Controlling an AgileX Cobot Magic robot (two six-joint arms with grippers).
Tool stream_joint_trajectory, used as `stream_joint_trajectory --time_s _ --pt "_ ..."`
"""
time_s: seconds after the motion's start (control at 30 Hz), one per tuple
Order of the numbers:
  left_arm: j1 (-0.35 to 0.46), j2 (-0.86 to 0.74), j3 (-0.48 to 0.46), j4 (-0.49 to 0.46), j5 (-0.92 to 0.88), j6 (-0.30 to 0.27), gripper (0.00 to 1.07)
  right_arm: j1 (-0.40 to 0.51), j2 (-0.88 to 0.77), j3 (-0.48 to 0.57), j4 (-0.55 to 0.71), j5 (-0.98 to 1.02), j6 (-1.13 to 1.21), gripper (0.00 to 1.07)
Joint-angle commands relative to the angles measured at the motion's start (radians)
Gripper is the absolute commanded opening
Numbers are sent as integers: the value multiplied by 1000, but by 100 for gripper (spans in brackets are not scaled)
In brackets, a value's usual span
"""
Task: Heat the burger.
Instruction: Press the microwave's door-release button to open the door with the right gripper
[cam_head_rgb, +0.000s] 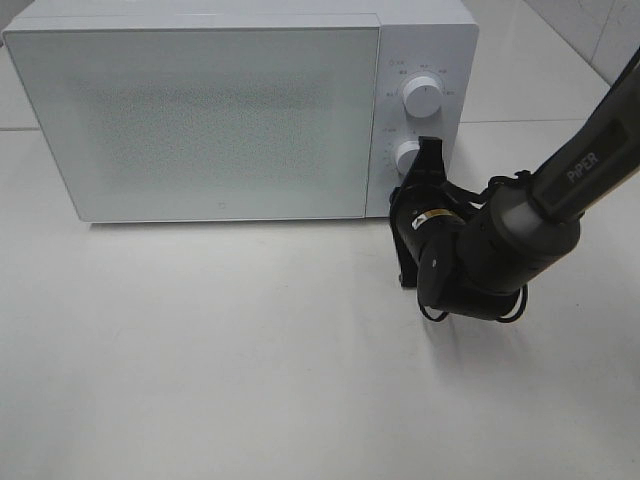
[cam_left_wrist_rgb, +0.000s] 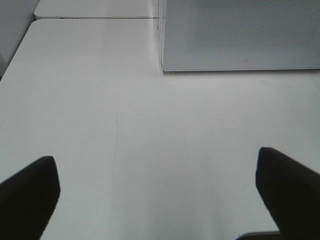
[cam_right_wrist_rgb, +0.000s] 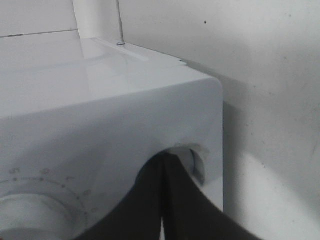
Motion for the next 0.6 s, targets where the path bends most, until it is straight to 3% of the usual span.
stream_joint_trajectory --time_s 0.03,0.2,0.6 --pt "3 -6 3 -2 -13 0 100 -24 31 -100 -74 -124 36 0" --pt "3 -6 3 -2 -13 0 100 -38 33 -159 -65 1 9 0" --pt "3 -6 3 -2 -13 0 100 -46 30 -159 -52 3 -32 0"
